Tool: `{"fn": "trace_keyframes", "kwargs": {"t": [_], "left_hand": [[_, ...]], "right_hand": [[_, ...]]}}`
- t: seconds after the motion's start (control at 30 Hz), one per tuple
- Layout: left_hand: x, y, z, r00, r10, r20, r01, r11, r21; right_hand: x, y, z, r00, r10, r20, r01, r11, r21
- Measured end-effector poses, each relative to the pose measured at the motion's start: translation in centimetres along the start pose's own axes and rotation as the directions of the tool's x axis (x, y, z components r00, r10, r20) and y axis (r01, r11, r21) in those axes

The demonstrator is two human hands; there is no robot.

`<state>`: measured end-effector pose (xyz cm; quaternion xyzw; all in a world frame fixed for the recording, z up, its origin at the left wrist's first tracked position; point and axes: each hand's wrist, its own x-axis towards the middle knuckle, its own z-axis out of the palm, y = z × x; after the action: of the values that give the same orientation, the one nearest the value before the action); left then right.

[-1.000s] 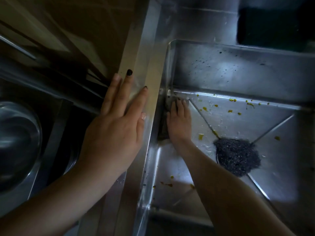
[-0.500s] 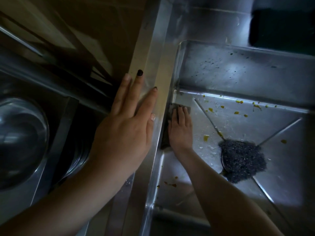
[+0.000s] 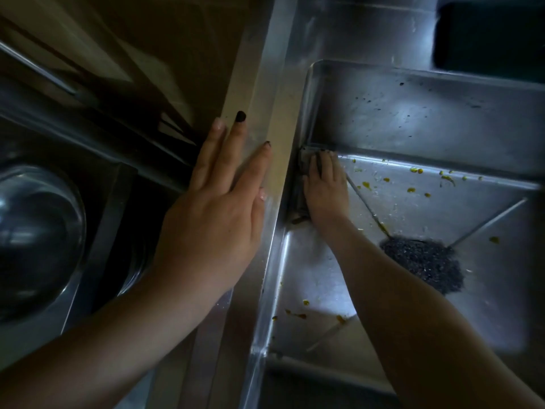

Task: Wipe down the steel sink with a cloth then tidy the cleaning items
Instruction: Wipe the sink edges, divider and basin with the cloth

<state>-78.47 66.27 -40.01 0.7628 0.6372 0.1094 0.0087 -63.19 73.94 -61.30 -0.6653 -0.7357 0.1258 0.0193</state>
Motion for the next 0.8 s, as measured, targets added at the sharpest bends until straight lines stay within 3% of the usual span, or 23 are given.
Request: {"fn": "trace_keyframes", "kwargs": {"t": [0.23,0.43,0.6,0.8], "left_hand": [[0.0,0.0,-0.2,1.000,-0.004,0.022,0.003,1.000,0.008],[0.0,0.0,-0.2,0.999,-0.002,0.043,0.002,1.000,0.016],[0.0,0.0,-0.3,0.998,-0.006,0.055,0.005,1.000,0.017],[0.1,0.0,-0.3,0.999,0.001,0.037,0.000,1.000,-0.006]], "right_hand": [[-4.0,3.4,-1.0,0.980,0.198,-0.001,-0.198,0.979,0.050],[-8.3,2.0,0.2,0.941,0.331,-0.070,-0.319,0.937,0.145],[-9.9,-1.4,0.4,0.975,0.224,-0.012,-0.222,0.970,0.100],[-5.1,-3.1,-0.3,0.995,0.091,0.026,-0.094,0.988,0.125]]}}
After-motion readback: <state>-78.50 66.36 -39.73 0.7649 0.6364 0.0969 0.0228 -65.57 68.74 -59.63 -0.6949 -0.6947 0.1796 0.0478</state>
